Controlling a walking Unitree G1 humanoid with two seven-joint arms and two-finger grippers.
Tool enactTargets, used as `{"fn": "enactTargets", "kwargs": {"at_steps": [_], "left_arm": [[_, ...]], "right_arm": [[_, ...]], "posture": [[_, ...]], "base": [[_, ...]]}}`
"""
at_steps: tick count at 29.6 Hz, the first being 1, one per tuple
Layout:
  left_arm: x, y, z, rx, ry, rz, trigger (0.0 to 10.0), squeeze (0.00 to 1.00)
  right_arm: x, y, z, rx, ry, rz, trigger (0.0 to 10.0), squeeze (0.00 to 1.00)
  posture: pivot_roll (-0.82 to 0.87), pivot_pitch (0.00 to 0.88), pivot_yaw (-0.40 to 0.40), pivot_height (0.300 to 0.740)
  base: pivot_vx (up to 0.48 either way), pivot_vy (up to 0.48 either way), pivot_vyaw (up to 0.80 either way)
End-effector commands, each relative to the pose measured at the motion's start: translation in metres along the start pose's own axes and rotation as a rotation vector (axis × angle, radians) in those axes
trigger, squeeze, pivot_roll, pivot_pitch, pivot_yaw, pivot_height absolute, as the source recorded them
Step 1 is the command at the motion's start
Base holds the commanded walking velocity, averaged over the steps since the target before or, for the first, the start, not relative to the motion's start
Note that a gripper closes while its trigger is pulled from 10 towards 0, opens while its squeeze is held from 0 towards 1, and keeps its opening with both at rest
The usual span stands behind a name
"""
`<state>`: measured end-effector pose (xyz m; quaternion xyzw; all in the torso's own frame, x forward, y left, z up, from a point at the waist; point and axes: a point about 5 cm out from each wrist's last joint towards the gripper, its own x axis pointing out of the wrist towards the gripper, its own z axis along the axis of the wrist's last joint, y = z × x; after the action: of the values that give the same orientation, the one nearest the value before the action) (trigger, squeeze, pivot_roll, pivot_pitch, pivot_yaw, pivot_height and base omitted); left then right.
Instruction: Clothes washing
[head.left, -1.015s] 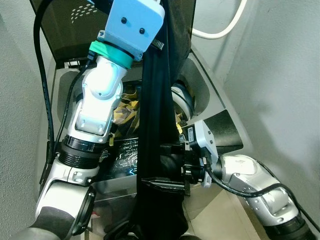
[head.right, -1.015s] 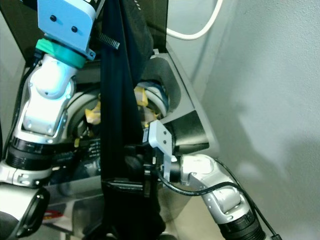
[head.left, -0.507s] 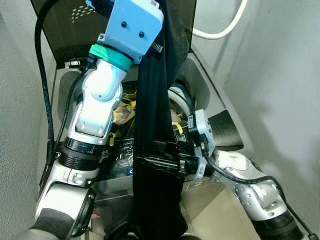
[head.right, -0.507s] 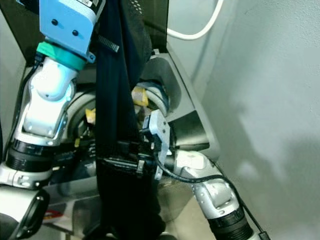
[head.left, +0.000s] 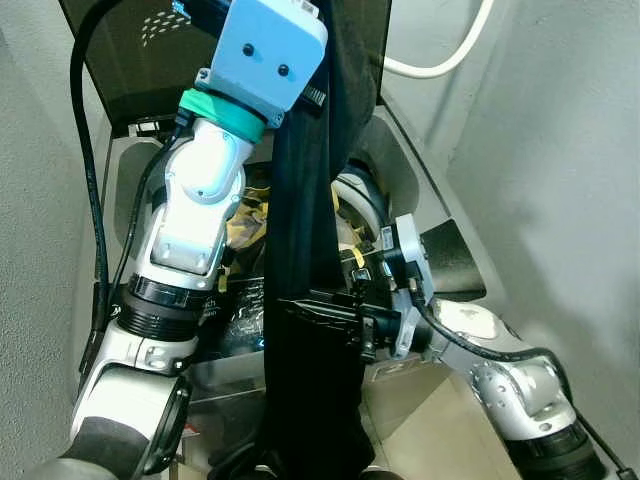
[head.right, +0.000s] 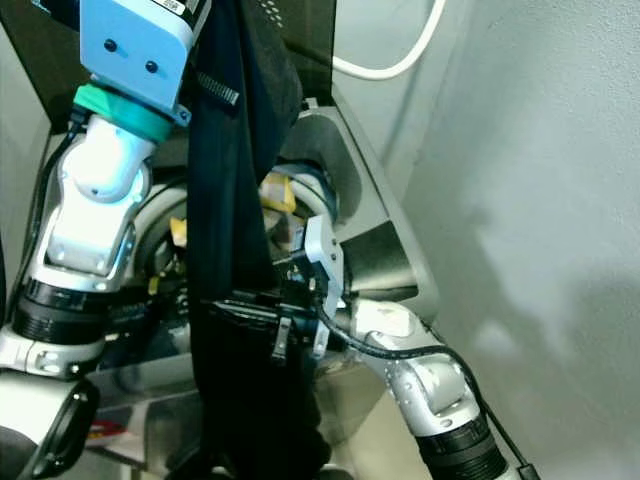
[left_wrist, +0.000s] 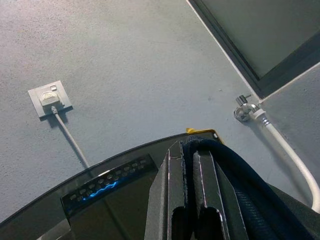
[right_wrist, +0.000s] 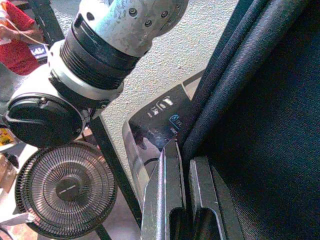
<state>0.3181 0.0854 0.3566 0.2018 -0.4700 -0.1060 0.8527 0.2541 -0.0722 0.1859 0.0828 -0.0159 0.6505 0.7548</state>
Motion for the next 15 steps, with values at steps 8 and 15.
{"fn": "enactTargets", "kwargs": {"at_steps": [8,15], "left_arm": [[-0.004,-0.001,-0.002,0.009,0.01,0.008,10.0,0.0],[-0.022,-0.007,-0.012,-0.071,0.096,-0.016,10.0,0.0]], "right_arm": [[0.004,-0.001,0.009,-0.023,-0.036,-0.014,1.3,0.0],[0.033,-0.039,0.06,-0.161,-0.253,-0.309,10.0,0.0]], "posture": [[-0.04,0.0,0.065,0.74],[-0.03,0.0,0.065,0.74]], "base": [[0.0,0.0,0.0],[0.0,0.0,0.0]]}}
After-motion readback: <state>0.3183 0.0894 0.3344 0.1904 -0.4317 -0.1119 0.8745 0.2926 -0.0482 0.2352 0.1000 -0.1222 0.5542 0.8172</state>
